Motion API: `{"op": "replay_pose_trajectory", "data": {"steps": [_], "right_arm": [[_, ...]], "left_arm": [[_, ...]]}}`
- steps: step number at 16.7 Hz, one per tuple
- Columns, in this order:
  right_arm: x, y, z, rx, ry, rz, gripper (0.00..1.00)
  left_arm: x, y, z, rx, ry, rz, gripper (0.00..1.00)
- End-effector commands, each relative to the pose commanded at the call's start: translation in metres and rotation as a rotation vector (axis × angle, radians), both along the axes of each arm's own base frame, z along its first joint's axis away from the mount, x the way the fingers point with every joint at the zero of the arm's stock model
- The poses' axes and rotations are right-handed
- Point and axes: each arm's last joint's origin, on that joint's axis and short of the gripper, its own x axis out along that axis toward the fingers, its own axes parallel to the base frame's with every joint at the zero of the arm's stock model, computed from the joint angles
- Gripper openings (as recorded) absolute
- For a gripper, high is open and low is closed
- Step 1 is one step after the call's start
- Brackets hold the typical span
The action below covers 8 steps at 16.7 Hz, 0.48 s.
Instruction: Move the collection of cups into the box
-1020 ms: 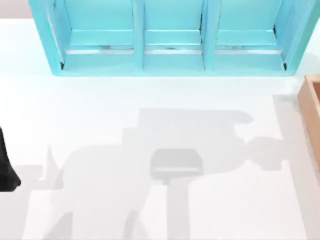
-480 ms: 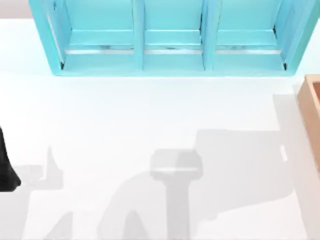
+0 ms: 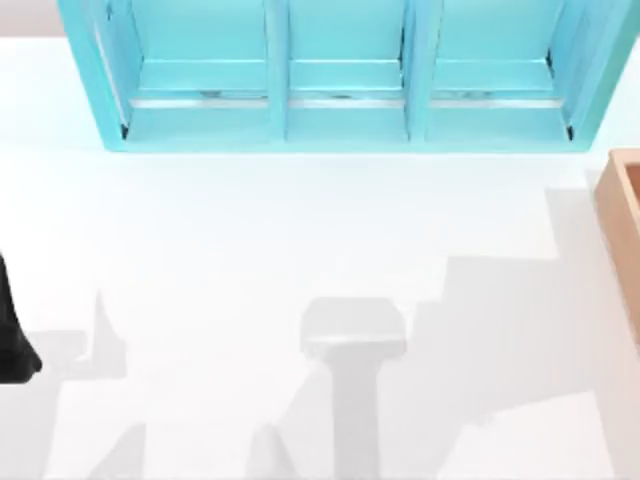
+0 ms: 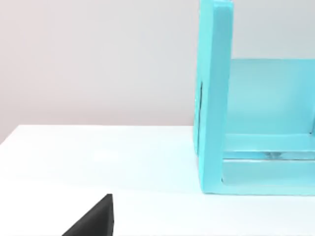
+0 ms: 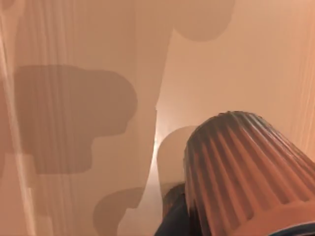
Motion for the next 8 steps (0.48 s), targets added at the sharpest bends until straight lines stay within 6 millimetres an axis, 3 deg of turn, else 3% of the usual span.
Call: {"op": "replay_pose_trajectory", "data": {"steps": [3, 7, 8], "right_arm": [[-0.002, -0.001, -0.020, -0.001, 0.001, -0.002, 0.00], [-0.002, -0.001, -0.022, -0.001, 0.001, -0.002, 0.00], [-0.002, -0.001, -0.022, -0.001, 0.001, -0.002, 0.08]], "left_arm": [[0.000, 0.000, 0.000, 0.000, 0.000, 0.000, 1.00], [0.000, 0.000, 0.000, 0.000, 0.000, 0.000, 1.00], [0.000, 0.000, 0.000, 0.000, 0.000, 0.000, 1.00]]}}
